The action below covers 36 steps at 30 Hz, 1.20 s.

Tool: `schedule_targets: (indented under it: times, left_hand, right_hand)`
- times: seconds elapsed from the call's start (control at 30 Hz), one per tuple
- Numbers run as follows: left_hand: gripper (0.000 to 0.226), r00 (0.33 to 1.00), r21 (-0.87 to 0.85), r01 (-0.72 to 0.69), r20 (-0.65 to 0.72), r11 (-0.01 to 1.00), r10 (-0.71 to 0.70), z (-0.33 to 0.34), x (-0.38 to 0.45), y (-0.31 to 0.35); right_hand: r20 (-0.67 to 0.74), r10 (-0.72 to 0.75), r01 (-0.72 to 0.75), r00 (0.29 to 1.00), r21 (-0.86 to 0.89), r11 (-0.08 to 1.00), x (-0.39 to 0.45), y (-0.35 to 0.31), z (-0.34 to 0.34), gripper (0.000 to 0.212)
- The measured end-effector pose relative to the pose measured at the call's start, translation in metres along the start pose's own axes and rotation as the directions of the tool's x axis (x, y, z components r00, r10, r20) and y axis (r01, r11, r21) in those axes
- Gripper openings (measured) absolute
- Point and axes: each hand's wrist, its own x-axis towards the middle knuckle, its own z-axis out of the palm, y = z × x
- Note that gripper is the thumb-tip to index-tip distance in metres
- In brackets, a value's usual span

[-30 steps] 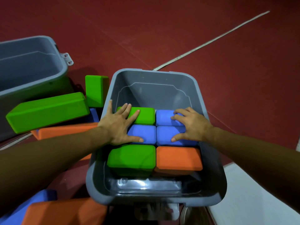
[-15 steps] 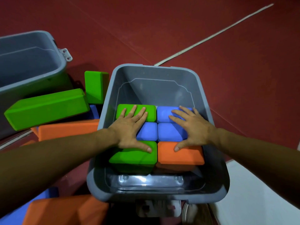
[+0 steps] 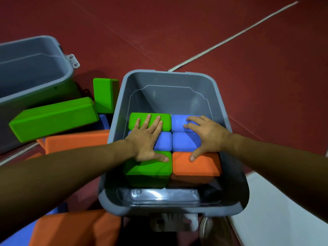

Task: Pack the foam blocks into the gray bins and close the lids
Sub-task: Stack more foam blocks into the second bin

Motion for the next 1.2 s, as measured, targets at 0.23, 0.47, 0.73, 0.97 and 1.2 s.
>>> schedule_targets:
  times: [0.23,0.47,0.73,0.97,1.2]
  left_hand:
    - [0.136,0.999,0.014,0.021,0.047,1.000,-0.022,-0.011,0.003,0.008]
    - [0.135,0.997,0.021,0.041,0.061,0.999,-0.042,-0.017,0.005,0.006]
    - [0.074,0.955,-0.029,0.075,-0.286,0.997,-0.081,-0.048,-0.012,-0.035]
    - [0.059,0.796,-0.197,0.325,-0.472,0.925,-0.380,-0.066,-0.079,-0.140]
    - [0.077,0.816,-0.196,0.418,-0.348,0.887,-0.462,-0.049,-0.111,-0.215]
  right_hand:
    - [0.081,0.034,-0.026,0.996,-0.095,0.995,0.008,-0.008,-0.014,0.150]
    - [0.115,0.046,-0.029,0.992,-0.149,0.988,0.016,-0.012,-0.024,0.148]
    - [-0.175,0.055,-0.047,0.983,0.051,0.998,0.048,-0.051,-0.048,0.122]
    - [-0.361,-0.068,0.133,0.930,0.158,0.978,0.122,-0.114,-0.089,0.122]
    - [-0.363,-0.169,0.232,0.916,0.135,0.963,0.216,-0.175,-0.113,0.103]
